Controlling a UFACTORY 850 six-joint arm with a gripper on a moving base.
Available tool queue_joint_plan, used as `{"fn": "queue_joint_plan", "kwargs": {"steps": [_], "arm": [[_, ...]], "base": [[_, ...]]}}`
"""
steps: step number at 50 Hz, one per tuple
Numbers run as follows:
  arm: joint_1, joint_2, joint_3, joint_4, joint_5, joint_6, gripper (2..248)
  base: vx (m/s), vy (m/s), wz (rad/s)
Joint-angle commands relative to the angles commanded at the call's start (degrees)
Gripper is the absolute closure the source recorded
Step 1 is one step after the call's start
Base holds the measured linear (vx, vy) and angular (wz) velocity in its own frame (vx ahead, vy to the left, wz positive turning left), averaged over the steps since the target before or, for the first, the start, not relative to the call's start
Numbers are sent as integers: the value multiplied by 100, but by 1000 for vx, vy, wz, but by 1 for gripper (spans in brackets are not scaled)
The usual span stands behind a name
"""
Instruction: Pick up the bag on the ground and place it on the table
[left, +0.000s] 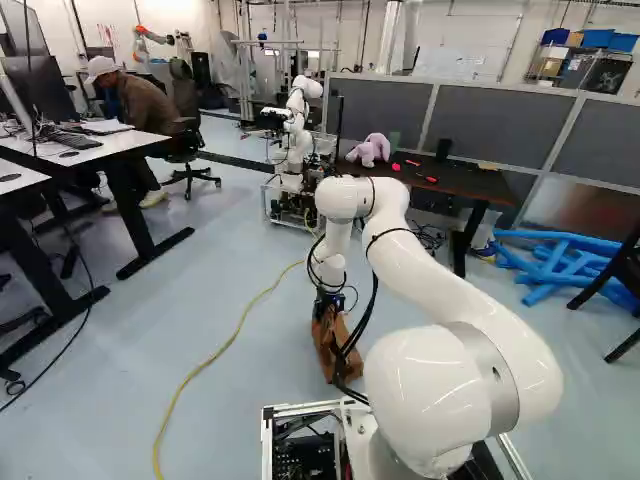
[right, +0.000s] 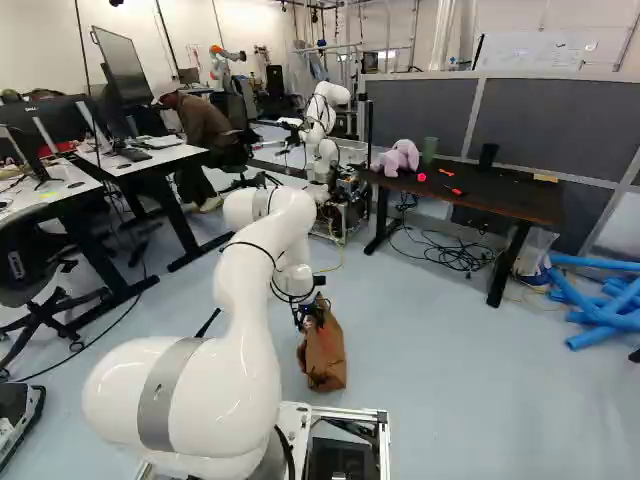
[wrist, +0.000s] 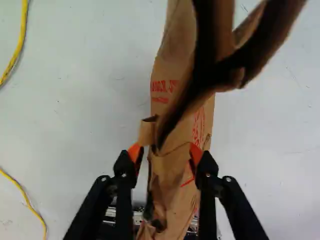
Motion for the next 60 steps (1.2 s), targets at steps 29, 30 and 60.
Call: {"fn": "queue_joint_plan", "kwargs": {"steps": [29,30,60], "arm": [[0,0,0,0,0,0,229],[0,0,0,0,0,0,229],[0,546,496,31,-72,0,229]], "base": [[0,0,0],[0,0,0],[0,0,0]]}}
